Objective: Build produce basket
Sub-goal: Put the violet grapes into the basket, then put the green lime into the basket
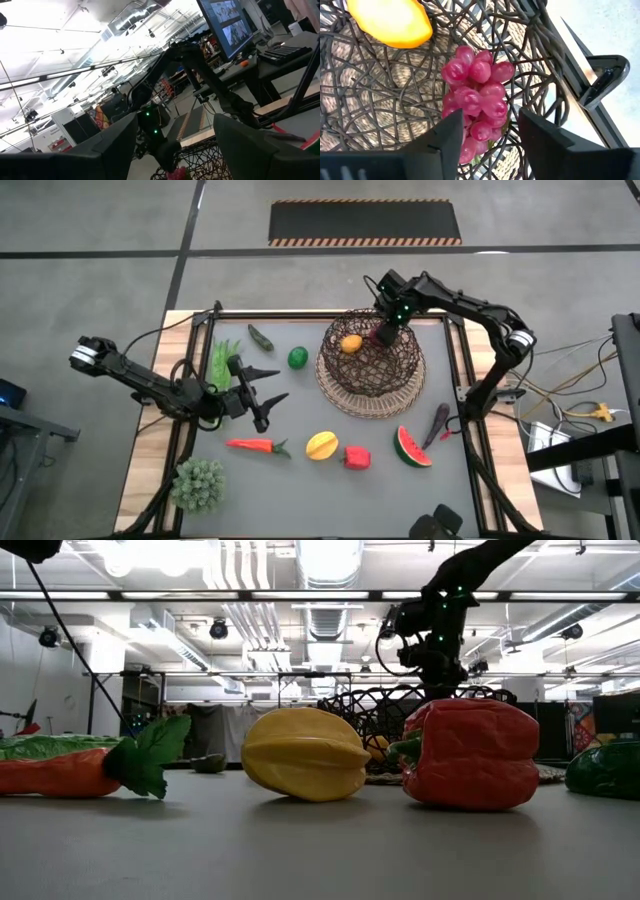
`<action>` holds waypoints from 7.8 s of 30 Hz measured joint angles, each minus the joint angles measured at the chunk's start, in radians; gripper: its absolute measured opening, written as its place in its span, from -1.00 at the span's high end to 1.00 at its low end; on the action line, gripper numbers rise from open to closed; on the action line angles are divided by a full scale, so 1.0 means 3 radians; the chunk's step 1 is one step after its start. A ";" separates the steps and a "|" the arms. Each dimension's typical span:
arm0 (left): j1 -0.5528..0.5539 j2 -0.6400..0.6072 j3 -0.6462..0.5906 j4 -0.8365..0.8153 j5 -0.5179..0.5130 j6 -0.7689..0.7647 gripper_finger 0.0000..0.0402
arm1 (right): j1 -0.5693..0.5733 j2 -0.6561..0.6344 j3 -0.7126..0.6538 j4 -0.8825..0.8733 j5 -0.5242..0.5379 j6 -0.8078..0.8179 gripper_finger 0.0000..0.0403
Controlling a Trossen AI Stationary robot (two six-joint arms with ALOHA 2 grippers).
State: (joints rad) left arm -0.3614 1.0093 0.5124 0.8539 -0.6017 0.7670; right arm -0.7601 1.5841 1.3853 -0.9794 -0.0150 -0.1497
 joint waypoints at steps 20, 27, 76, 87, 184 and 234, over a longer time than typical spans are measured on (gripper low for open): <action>0.0000 0.0212 -0.0169 -0.0146 -0.0022 -0.1292 -0.22 | 0.0729 -0.0957 0.0018 -0.0132 -0.0064 0.0573 0.00; 0.0001 0.0508 -0.0174 -0.0112 -0.0326 -0.1860 -0.22 | 0.1595 -0.1522 -0.0589 0.0567 -0.0037 0.0787 0.00; 0.1379 0.1065 0.1601 -0.4465 0.0489 -0.4638 -0.22 | 0.2656 -0.2814 -0.3003 0.3254 -0.0035 0.0155 0.00; 0.1897 0.1568 0.1794 -0.4561 0.0764 -0.4852 -0.22 | 0.2656 -0.2808 -0.3005 0.3253 -0.0035 0.0151 0.00; 0.0350 0.0778 0.1018 -0.1617 -0.0837 -0.2205 -0.17 | 0.2655 -0.2806 -0.3981 0.5573 -0.0034 0.0599 0.00; 0.0307 0.1770 0.0499 0.0979 0.0249 -0.1547 -0.17 | 0.2678 -0.1085 -0.1962 0.4820 -0.0140 0.0387 -0.45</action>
State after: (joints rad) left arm -0.2693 1.5402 0.6622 1.1477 -0.5271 0.3029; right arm 0.0433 1.2587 0.7967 0.4666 -0.0569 -0.0335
